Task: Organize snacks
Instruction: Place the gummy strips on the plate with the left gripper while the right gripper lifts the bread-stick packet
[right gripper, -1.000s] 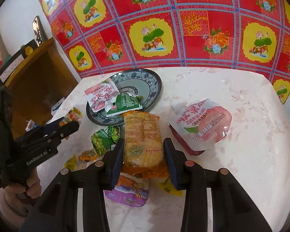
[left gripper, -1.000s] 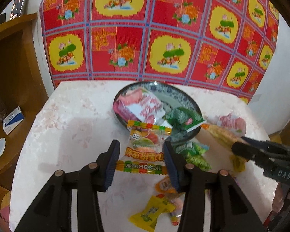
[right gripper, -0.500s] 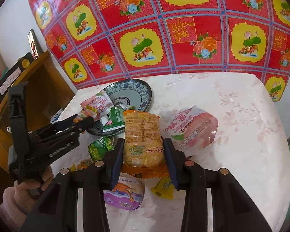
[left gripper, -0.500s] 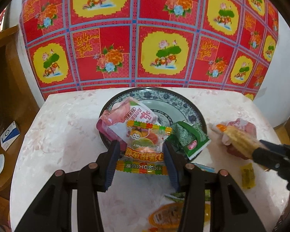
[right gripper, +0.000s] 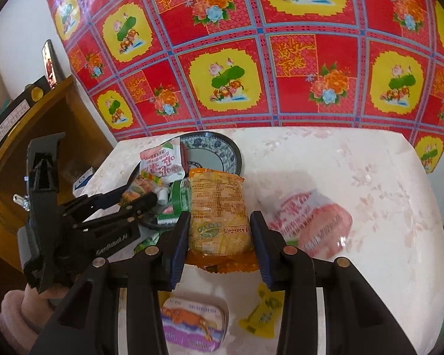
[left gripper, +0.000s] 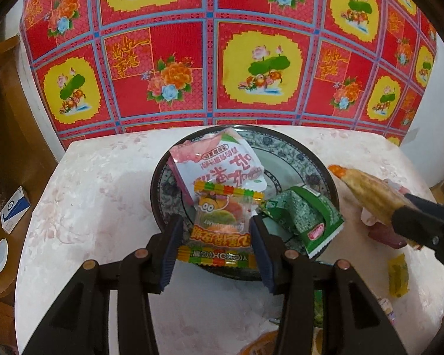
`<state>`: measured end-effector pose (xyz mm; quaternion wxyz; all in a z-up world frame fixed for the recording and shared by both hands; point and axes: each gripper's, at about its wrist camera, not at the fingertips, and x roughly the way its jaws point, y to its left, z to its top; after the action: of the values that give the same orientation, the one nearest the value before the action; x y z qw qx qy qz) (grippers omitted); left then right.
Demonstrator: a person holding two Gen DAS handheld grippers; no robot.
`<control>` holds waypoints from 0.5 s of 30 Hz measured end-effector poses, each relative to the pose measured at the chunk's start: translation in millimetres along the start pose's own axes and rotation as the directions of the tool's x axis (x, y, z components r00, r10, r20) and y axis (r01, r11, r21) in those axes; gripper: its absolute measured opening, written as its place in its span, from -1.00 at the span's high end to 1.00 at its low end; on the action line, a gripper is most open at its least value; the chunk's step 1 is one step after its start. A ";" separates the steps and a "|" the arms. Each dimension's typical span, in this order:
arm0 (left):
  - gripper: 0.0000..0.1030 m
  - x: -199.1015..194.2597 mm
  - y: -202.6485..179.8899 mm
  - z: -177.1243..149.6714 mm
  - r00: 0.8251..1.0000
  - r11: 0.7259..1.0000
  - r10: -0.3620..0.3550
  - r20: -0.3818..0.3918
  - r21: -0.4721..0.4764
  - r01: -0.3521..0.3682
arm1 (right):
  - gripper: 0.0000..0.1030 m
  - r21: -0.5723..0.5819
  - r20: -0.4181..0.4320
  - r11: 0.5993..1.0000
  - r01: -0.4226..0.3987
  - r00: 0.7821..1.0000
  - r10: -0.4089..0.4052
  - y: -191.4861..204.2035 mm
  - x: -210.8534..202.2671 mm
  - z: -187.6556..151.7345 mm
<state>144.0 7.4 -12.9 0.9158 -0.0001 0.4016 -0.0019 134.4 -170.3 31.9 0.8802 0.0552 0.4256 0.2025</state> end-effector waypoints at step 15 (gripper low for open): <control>-0.37 -14.6 0.8 -6.0 0.999 1.000 -0.020 0.031 -0.015 0.021 | 0.20 0.019 -0.014 0.999 0.026 1.000 -0.026 11.9 37.0 16.3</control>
<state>129.8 8.3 -6.3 0.9219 -0.0114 0.3872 -0.0081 163.9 -143.4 18.6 0.8793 0.0568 0.4342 0.1873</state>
